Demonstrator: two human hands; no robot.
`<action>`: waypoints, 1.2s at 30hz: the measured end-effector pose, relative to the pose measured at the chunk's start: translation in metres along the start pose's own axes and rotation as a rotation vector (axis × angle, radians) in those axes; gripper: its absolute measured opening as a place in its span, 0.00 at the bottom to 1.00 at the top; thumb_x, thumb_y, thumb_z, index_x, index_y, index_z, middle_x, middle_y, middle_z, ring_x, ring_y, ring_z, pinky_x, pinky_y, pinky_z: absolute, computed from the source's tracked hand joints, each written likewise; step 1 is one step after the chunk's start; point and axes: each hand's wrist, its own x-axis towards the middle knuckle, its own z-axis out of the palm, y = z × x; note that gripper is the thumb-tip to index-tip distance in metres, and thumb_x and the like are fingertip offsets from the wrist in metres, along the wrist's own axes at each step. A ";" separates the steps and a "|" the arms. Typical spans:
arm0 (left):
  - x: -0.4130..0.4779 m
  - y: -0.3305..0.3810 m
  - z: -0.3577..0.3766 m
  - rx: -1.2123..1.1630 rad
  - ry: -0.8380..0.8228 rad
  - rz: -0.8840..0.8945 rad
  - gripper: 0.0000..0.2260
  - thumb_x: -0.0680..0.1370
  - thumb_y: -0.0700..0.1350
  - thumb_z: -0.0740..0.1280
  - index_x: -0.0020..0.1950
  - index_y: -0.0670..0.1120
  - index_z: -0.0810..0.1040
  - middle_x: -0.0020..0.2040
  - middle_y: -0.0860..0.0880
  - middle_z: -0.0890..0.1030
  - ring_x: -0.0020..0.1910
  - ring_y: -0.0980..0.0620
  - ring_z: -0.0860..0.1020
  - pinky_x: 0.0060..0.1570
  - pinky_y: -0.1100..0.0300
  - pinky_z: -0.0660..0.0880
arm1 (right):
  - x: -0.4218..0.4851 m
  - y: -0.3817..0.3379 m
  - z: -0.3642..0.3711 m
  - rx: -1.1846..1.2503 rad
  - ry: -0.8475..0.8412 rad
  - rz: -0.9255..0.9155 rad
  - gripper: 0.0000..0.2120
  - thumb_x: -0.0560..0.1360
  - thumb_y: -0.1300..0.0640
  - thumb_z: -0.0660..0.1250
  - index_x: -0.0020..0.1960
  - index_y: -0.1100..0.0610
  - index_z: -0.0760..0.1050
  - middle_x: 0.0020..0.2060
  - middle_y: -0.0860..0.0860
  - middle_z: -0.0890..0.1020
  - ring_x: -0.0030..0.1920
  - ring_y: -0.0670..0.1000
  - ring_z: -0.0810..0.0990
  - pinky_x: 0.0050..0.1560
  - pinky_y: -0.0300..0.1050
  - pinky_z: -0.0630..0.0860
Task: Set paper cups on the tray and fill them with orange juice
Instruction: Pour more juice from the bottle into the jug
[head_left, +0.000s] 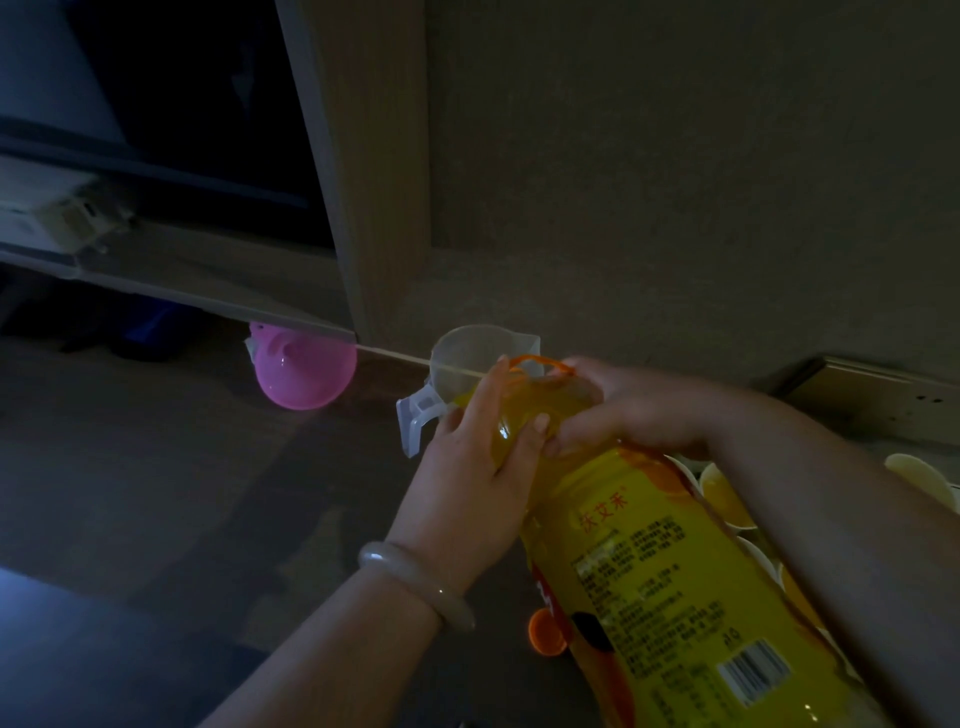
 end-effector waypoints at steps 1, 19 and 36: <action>0.000 0.001 0.000 -0.002 -0.006 -0.006 0.29 0.73 0.65 0.56 0.74 0.65 0.55 0.63 0.50 0.72 0.58 0.57 0.74 0.51 0.70 0.71 | 0.000 0.000 0.000 0.003 -0.001 0.000 0.47 0.47 0.42 0.80 0.65 0.42 0.69 0.55 0.51 0.82 0.53 0.54 0.83 0.55 0.60 0.79; -0.001 0.007 0.000 -0.005 -0.023 -0.024 0.26 0.77 0.62 0.57 0.74 0.66 0.53 0.67 0.50 0.70 0.60 0.57 0.73 0.53 0.66 0.73 | -0.002 -0.001 -0.003 0.026 -0.024 0.001 0.46 0.48 0.43 0.79 0.64 0.43 0.70 0.54 0.52 0.83 0.53 0.55 0.83 0.56 0.61 0.78; -0.013 0.006 0.006 -0.033 0.009 -0.004 0.21 0.77 0.62 0.53 0.71 0.62 0.63 0.58 0.59 0.75 0.56 0.61 0.75 0.48 0.69 0.73 | 0.003 0.008 -0.005 -0.024 0.017 0.004 0.61 0.39 0.33 0.80 0.70 0.42 0.66 0.60 0.49 0.80 0.58 0.52 0.80 0.59 0.56 0.77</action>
